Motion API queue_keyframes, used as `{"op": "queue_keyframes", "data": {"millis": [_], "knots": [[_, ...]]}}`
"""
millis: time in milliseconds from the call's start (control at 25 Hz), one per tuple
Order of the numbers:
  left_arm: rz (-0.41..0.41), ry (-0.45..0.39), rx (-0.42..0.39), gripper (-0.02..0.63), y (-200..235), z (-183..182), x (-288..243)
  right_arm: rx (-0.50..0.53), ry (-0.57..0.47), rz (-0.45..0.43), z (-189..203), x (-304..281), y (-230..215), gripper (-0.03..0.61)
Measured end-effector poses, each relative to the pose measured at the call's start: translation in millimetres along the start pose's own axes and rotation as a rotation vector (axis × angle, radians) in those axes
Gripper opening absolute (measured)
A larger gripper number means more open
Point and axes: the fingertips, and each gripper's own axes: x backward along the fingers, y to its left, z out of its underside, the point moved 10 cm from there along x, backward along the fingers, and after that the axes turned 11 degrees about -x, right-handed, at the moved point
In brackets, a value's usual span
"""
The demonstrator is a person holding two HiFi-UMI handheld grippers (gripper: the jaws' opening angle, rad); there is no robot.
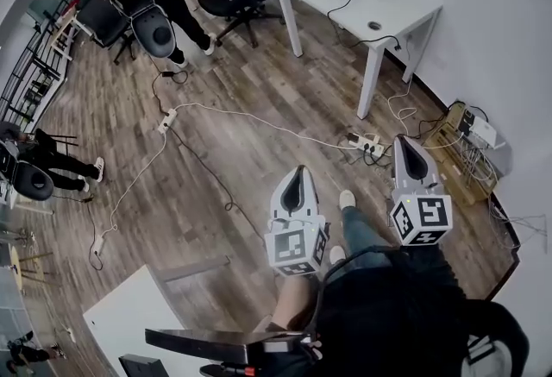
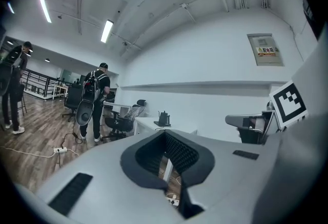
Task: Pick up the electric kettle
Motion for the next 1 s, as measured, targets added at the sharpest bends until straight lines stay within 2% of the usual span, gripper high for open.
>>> {"op": "queue_keyframes", "data": {"millis": [280, 640, 1000], "knots": [[-0.045, -0.03, -0.002, 0.0, 27.7, -2.9, -70.7, 0.036, 0.052, -0.025, 1.5, -94.2, -12.9, 0.002], [-0.023, -0.069, -0.026, 0.0, 41.2, -51.3, -203.8, 0.04, 0.06, -0.071, -37.7, -217.0, -55.8, 0.002], [-0.054, -0.051, -0.024, 0.0, 46.9, -53.1, -293.0, 0.036, 0.075, -0.061, -50.5, -298.5, -97.1, 0.002]]}}
